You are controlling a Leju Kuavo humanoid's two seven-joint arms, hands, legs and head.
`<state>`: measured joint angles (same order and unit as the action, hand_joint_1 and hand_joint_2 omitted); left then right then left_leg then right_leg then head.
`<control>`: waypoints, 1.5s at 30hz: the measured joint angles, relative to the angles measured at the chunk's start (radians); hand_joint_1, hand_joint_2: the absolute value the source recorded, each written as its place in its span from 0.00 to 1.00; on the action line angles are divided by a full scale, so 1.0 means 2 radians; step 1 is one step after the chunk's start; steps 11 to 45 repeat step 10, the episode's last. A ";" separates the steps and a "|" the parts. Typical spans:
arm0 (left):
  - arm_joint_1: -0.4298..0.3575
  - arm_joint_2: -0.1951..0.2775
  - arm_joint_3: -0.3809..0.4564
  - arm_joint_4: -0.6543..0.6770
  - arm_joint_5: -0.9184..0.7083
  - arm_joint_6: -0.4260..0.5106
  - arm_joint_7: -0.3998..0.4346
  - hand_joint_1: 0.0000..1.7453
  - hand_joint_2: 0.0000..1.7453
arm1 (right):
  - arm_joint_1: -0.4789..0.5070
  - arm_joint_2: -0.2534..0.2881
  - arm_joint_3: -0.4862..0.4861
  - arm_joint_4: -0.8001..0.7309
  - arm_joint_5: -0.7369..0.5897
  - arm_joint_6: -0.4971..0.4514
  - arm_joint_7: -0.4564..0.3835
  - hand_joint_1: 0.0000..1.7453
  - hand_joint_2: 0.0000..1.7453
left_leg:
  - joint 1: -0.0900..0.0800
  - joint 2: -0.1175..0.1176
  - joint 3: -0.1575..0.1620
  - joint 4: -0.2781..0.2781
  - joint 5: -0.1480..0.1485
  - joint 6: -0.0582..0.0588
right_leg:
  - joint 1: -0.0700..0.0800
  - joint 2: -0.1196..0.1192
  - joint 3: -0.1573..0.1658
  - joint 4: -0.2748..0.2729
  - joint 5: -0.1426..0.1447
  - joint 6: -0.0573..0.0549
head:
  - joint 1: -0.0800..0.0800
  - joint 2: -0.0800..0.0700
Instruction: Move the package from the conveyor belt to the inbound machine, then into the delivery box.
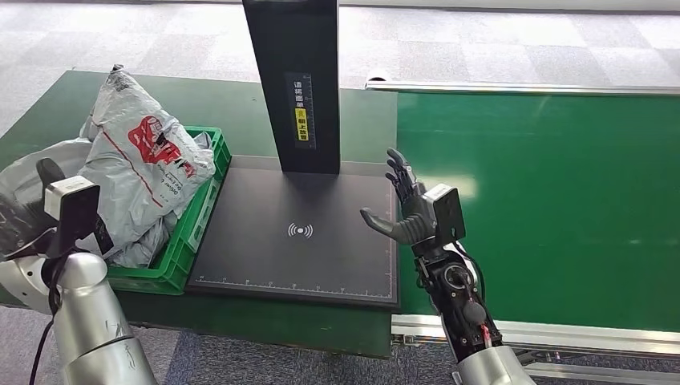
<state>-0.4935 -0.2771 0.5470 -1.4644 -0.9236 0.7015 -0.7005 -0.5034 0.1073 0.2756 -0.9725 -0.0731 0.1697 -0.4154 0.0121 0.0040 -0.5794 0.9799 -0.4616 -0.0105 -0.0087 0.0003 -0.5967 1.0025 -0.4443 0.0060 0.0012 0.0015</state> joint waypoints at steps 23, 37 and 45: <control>0.040 -0.002 -0.141 -0.008 0.201 -0.001 0.000 0.00 1.00 | -0.004 -0.004 0.001 0.005 -0.009 -0.001 -0.006 0.00 1.00 | 0.000 0.000 0.000 0.000 0.000 0.000 | 0.000 0.000 0.000 0.000 0.000 0.000 | 0.000 0.000; 0.040 -0.002 -0.141 -0.008 0.201 -0.001 0.000 0.00 1.00 | -0.004 -0.004 0.001 0.005 -0.009 -0.001 -0.006 0.00 1.00 | 0.000 0.000 0.000 0.000 0.000 0.000 | 0.000 0.000 0.000 0.000 0.000 0.000 | 0.000 0.000; 0.040 -0.002 -0.141 -0.008 0.201 -0.001 0.000 0.00 1.00 | -0.004 -0.004 0.001 0.005 -0.009 -0.001 -0.006 0.00 1.00 | 0.000 0.000 0.000 0.000 0.000 0.000 | 0.000 0.000 0.000 0.000 0.000 0.000 | 0.000 0.000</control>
